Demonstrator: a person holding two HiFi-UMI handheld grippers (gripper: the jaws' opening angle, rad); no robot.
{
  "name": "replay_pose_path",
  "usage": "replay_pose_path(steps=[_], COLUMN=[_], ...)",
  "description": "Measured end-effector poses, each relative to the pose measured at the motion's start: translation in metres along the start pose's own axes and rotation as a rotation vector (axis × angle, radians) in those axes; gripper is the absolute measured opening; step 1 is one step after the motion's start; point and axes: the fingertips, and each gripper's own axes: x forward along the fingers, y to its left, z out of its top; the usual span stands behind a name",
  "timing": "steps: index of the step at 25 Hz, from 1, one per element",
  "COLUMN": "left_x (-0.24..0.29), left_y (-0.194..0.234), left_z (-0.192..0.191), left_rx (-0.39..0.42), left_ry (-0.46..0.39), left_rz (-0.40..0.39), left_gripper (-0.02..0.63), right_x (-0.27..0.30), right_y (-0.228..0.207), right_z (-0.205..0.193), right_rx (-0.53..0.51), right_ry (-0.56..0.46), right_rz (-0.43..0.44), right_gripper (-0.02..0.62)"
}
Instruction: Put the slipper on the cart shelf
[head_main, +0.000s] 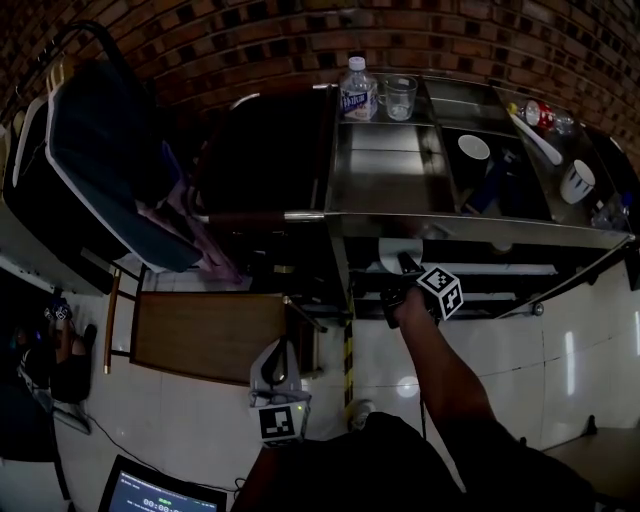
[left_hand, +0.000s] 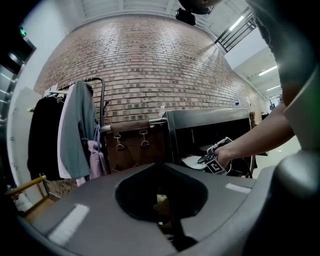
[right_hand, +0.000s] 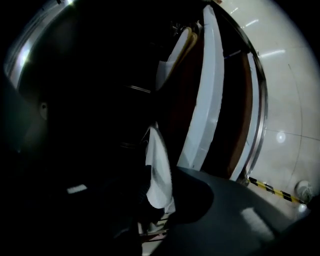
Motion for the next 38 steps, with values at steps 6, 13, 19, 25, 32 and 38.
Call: replay_pose_path(steps=[6, 13, 19, 25, 32, 38], left_x=[-0.006, -0.005, -0.005, -0.015, -0.021, -0.031], left_y=[0.005, -0.01, -0.032, -0.05, -0.062, -0.064], left_z=[0.002, 0.001, 0.022, 0.042, 0.036, 0.046], left_rx=[-0.004, -0.02, -0.028, -0.048, -0.073, -0.067], left_ry=[-0.004, -0.014, -0.053, -0.086, -0.085, -0.102], left_rz=[0.011, -0.028, -0.086, -0.141, -0.185, -0.179], left_gripper=[0.015, 0.015, 0.015, 0.015, 0.015, 0.015], right_x=[-0.015, -0.099, -0.188, -0.249, -0.285, -0.294], right_y=[0.001, 0.012, 0.07, 0.106, 0.127, 0.13], right_z=[-0.001, -0.026, -0.047, -0.054, -0.063, -0.073], right_rx=[-0.047, -0.36, -0.992, -1.414, -1.579, -1.608], right_ry=[0.011, 0.063, -0.06, -0.303, -0.43, -0.432], right_rz=[-0.01, 0.065, 0.162, 0.171, 0.172, 0.192], right_gripper=[0.218, 0.229, 0.213, 0.055, 0.002, 0.002])
